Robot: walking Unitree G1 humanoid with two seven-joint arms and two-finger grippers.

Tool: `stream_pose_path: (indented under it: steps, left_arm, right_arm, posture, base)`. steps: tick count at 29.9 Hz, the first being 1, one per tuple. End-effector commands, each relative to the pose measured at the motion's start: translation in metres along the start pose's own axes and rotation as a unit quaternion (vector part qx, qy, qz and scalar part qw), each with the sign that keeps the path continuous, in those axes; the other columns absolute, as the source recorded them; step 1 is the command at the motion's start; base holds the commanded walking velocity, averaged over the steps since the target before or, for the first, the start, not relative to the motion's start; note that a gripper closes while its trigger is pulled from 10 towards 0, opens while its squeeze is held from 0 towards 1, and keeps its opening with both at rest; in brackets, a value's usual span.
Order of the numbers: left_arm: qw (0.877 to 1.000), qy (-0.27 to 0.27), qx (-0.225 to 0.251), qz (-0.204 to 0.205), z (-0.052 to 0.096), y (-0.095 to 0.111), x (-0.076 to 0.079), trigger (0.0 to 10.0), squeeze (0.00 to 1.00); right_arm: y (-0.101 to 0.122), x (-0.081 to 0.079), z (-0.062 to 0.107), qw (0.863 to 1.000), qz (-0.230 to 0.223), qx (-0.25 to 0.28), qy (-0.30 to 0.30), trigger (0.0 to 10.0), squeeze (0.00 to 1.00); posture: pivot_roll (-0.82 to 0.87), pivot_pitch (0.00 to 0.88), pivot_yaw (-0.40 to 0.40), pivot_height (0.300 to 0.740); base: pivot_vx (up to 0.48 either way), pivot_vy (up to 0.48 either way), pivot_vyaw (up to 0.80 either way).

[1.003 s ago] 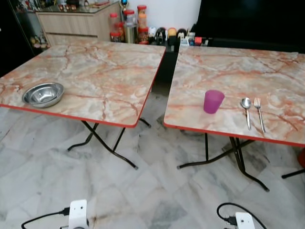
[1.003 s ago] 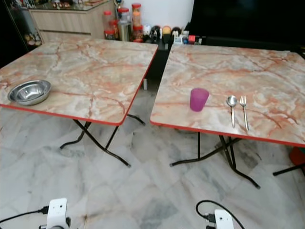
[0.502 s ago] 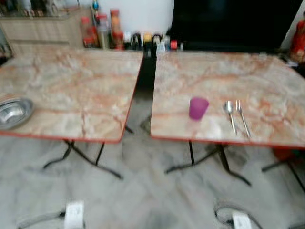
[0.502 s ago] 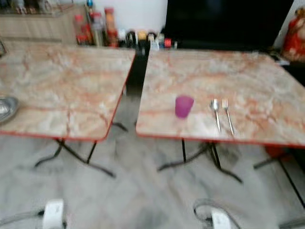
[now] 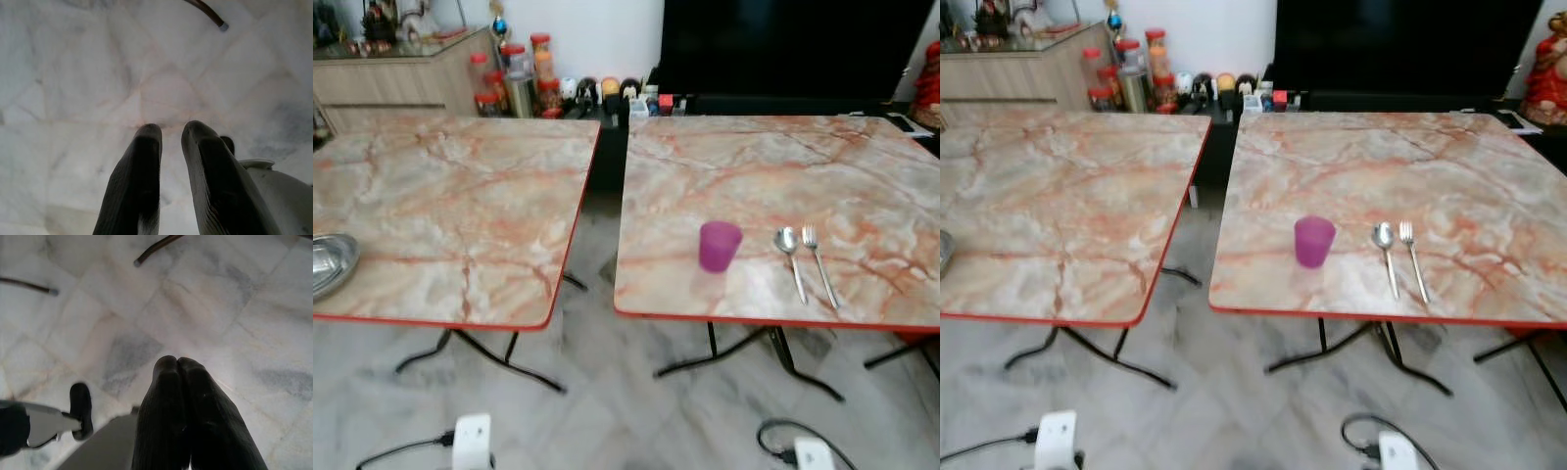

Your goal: Setting the table

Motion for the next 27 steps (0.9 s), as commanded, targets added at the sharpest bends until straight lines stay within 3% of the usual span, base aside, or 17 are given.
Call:
stream_pose_path:
  steps: [1, 16, 27]
  left_arm:
    - [1.0, -0.01, 0.005, 0.0, -0.0008, 0.0063, 0.0093, 10.0, 0.0]
    - [1.0, -0.003, 0.007, 0.001, -0.0019, 0.0106, 0.0069, 10.0, 0.0]
    - [1.0, 0.001, 0.004, 0.006, -0.0016, 0.0086, 0.0066, 10.0, 0.0]
  right_arm:
    - [-0.0066, 0.0104, 0.0043, 1.0, -0.002, -0.008, -0.013, 10.0, 0.0]
    - [0.0004, 0.0105, 0.0029, 1.0, -0.011, 0.004, -0.017, 10.0, 0.0]
    - [0.0021, 0.0111, 0.0029, 1.0, -0.009, 0.007, -0.016, 10.0, 0.0]
  posture:
    - [0.0, 0.0, -0.01, 0.74]
    - [-0.01, 0.0, -0.016, 0.74]
    - [-0.01, 0.0, -0.02, 0.74]
  base:
    - [0.0, 0.0, 0.0]
    - [0.0, 0.0, 0.0]
    - [0.0, -0.25, 0.0]
Point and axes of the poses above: a point about 5 cm out from each wrist's last joint towards the gripper, its own z axis pointing back from the gripper into the wrist, its own y axis along the axis of the wrist's last joint, x = y × z, the point moved 4 cm from there along -z, pointing out of the wrist towards the gripper, and after that the axes turned 1 degree about -z, right-handed, at the moved point
